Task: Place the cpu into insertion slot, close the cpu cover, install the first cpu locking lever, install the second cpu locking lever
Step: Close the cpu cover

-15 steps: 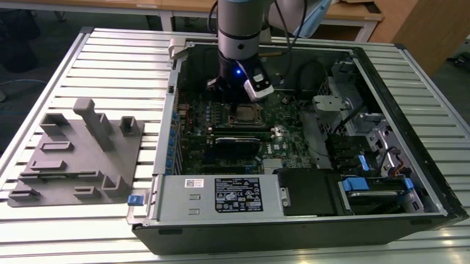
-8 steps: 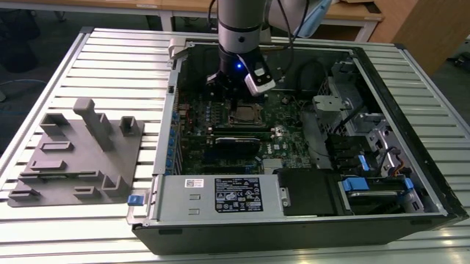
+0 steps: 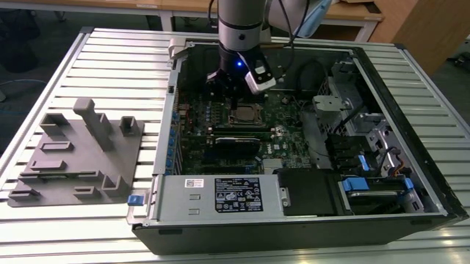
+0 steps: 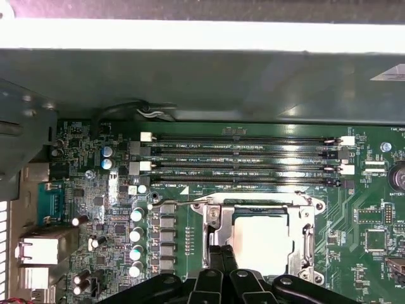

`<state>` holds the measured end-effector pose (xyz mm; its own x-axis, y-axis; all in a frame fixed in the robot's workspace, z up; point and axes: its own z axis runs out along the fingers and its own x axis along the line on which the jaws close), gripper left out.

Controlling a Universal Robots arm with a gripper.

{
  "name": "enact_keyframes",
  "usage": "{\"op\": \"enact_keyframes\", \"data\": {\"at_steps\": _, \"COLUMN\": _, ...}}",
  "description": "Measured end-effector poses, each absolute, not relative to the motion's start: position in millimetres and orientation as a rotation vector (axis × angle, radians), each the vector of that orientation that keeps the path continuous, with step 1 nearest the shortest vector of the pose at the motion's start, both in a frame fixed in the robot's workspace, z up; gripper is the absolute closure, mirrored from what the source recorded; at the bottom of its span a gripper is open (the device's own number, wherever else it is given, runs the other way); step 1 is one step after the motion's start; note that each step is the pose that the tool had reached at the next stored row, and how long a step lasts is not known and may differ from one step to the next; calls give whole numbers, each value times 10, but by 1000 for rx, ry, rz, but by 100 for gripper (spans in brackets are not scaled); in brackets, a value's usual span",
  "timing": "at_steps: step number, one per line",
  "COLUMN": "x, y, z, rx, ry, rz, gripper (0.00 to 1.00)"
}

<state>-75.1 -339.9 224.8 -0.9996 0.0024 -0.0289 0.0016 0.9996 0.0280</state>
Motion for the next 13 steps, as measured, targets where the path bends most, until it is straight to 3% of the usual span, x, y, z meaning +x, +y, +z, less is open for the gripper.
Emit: {"op": "enact_keyframes", "data": {"at_steps": 13, "x": -518, "y": -3399, "z": 2243, "rx": 4, "ry": 3112, "rz": 44, "gripper": 89}}
